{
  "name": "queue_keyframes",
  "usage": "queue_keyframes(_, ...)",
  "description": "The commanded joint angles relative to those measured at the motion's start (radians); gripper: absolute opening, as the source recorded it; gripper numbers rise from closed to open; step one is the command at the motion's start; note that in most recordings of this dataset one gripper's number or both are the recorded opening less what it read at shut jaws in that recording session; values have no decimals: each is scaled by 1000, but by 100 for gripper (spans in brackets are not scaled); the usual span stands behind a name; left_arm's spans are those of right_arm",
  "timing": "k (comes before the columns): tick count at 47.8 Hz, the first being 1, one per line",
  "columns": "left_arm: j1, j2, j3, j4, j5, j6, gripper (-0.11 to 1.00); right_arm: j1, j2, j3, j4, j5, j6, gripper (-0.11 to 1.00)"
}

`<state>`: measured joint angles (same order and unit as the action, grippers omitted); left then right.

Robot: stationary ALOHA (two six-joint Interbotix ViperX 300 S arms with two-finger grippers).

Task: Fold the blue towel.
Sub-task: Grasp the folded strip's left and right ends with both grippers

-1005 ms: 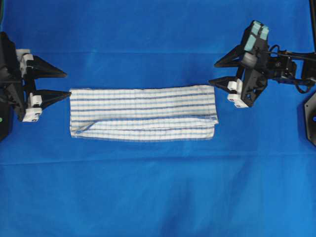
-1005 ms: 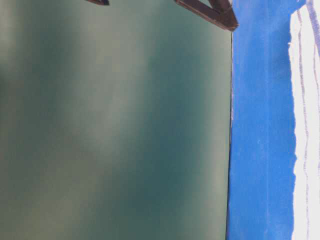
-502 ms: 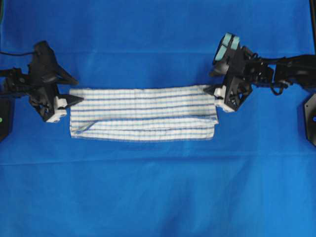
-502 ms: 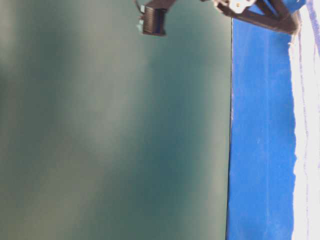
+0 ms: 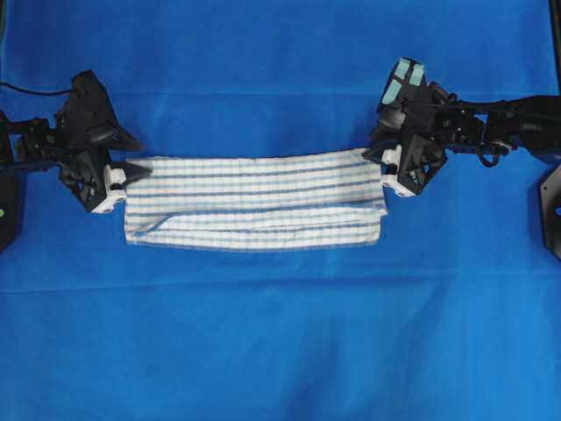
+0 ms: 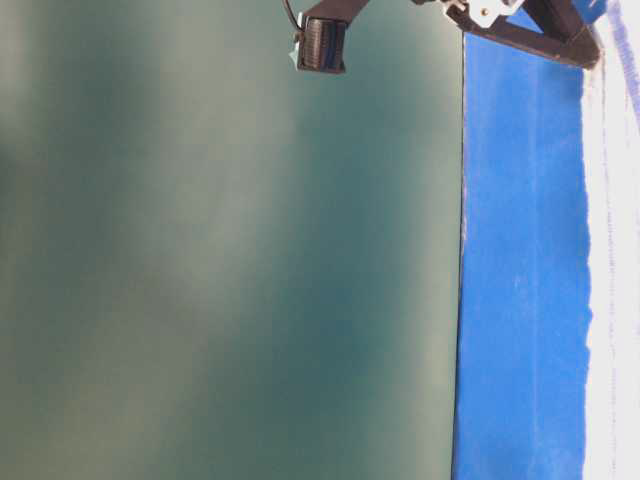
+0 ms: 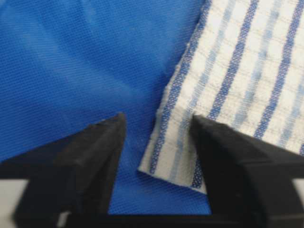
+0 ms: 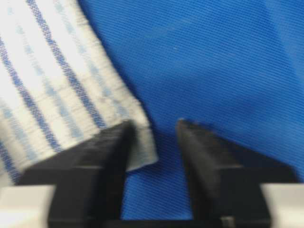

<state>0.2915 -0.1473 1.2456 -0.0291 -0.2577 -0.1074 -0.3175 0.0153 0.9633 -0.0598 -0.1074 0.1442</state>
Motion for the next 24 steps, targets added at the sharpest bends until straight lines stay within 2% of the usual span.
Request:
queue_keyframes(1,3,-5,-11,0,17,-2,42,8,-9,-3,-6,-2,-6,36)
queue_keyframes(7,2,-3,-11,0,29,-2,14,15,-8,-3,-15,3,-12,4)
queue_keyframes(11,2,-2,-15,0,37,-2,2,17,-8,-3,-17,6,-12,3)
queue_keyframes(24,3,-8,-32,0,77,-3,1,15,-14,-9,-17,9,-11,3)
